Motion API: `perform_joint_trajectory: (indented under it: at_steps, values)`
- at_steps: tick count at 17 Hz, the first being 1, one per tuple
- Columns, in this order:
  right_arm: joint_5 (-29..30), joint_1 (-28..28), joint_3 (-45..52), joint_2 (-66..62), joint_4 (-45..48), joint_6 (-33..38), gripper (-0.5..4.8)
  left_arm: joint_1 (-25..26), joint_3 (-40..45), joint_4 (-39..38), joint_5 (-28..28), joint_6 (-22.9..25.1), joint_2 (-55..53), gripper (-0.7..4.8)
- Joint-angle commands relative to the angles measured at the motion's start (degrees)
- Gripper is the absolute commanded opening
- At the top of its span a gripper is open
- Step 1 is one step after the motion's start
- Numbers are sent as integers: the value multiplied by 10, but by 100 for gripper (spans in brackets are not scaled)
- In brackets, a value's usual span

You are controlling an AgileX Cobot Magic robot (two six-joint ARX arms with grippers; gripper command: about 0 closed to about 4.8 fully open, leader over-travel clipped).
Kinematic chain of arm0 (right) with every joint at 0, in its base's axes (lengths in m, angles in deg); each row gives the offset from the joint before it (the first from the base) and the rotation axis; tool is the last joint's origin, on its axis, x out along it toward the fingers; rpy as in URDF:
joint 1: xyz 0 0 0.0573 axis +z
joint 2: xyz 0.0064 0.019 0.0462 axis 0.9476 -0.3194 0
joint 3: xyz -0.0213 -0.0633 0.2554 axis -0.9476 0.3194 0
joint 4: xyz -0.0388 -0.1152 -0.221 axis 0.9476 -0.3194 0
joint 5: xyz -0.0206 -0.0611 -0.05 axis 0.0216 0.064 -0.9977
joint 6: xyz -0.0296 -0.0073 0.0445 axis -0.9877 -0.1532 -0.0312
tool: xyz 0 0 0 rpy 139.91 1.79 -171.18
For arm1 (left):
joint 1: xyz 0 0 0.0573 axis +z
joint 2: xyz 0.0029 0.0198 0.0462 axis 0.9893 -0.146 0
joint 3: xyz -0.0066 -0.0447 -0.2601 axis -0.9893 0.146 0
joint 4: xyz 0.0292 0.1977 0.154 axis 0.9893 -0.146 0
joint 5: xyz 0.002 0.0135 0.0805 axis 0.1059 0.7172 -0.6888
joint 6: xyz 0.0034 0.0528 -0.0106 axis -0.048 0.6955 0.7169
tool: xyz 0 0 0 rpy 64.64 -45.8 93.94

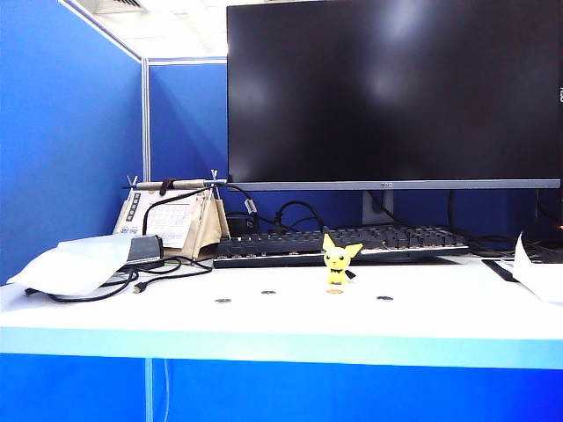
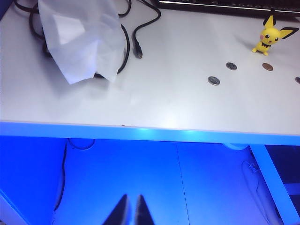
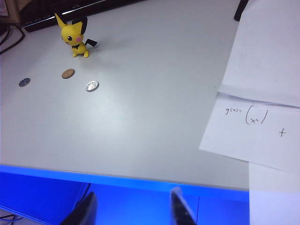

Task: Pick up the doll and place it on the similarly colored coin.

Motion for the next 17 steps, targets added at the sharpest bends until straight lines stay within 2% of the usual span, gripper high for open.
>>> perform_joint_trajectory:
  at_steps: [1, 5, 7, 9, 11, 17]
  values:
    - [0, 0, 2, 0, 10, 2, 202, 0, 0, 3, -4, 1, 0, 30]
    - [2, 0, 2, 0, 10, 2, 202, 0, 0, 3, -4, 1, 0, 30]
    - [25, 0, 2, 0, 10, 2, 203, 0, 0, 3, -4, 1, 0, 30]
    - [61, 0, 1, 0, 30, 2, 252, 0, 0, 3, -4, 1, 0, 30]
    - [78, 0, -12, 0, 53, 2, 257, 0, 0, 3, -4, 1, 0, 30]
    - [92, 0, -156, -12, 62, 1, 257, 0, 0, 3, -4, 1, 0, 30]
